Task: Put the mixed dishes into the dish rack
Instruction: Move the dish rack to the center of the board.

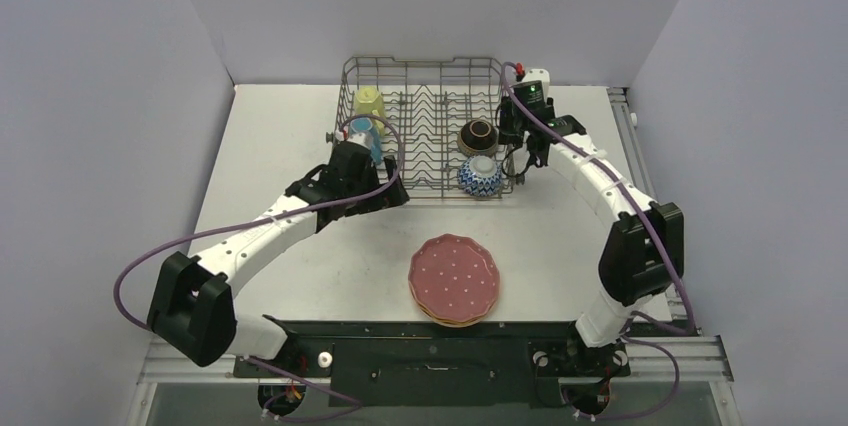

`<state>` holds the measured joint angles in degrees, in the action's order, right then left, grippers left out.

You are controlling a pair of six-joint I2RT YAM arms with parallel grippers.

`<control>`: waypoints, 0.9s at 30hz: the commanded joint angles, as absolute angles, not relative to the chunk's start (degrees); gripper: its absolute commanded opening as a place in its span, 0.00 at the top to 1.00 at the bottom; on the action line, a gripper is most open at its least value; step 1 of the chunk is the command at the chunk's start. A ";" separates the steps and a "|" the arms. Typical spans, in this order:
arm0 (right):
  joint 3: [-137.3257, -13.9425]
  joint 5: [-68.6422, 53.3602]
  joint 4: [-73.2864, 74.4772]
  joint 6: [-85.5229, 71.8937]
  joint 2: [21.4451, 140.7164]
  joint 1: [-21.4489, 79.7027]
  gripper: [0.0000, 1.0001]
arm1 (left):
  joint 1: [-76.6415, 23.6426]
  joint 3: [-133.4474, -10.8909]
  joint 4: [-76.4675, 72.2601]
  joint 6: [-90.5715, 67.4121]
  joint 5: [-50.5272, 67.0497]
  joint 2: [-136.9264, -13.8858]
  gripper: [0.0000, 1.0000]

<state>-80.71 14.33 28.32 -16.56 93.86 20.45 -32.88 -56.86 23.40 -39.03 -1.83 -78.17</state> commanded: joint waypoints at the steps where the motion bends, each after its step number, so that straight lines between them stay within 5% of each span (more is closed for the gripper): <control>1: -88.02 11.98 31.15 -13.84 99.04 18.42 0.48 | -30.23 -58.96 18.10 -42.64 1.78 -80.09 0.04; 19: -103.06 5.13 31.86 -11.45 116.63 13.70 0.56 | -28.15 -60.57 11.89 -47.40 6.51 -88.82 0.04; 27: -103.22 0.99 29.56 -12.52 119.52 13.18 0.75 | -27.27 -60.79 11.43 -47.27 7.34 -90.78 0.04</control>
<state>-100.82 2.79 31.62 -11.79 118.96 13.52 -28.05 -58.02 14.46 -46.96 6.39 -90.26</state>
